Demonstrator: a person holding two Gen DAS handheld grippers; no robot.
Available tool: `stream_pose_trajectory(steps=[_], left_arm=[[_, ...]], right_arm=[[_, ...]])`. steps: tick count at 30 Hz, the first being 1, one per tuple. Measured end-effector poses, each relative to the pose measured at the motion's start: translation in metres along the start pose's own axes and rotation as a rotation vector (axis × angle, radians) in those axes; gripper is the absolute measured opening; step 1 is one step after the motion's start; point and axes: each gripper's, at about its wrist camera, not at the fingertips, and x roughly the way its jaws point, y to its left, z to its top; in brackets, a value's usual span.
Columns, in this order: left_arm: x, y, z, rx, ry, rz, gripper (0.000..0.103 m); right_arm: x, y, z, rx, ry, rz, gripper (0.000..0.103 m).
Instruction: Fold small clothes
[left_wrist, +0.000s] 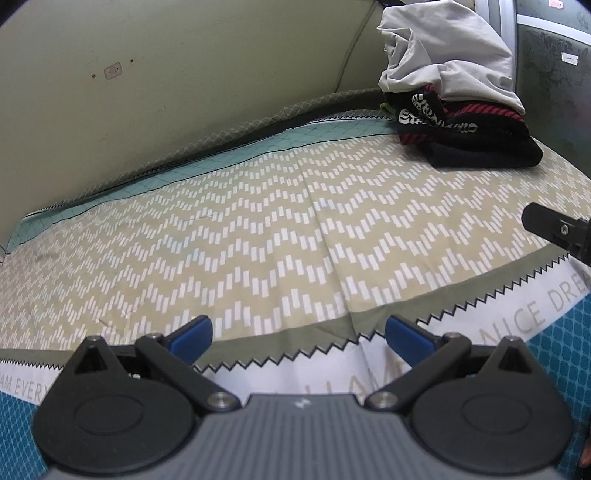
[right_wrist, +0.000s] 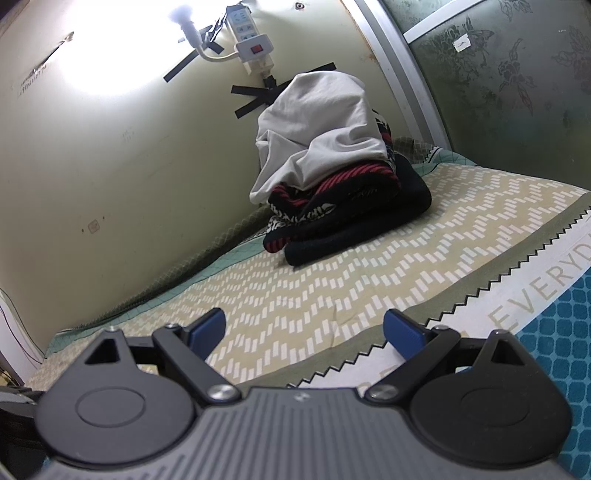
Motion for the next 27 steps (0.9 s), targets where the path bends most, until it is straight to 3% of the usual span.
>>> stream_pose_trajectory(steps=[14,27], left_arm=[[-0.0013,-0.0032,-0.0021,0.026,-0.025,0.044,0.103],[-0.0046,-0.0012,-0.0052,0.046,-0.031,0.033,0.103]], right_arm=[[-0.0016,0.0000,0.0000,-0.005,-0.010,0.007,0.090],[-0.0012,0.0003,0.0002,-0.006,-0.008,0.007,0.090]])
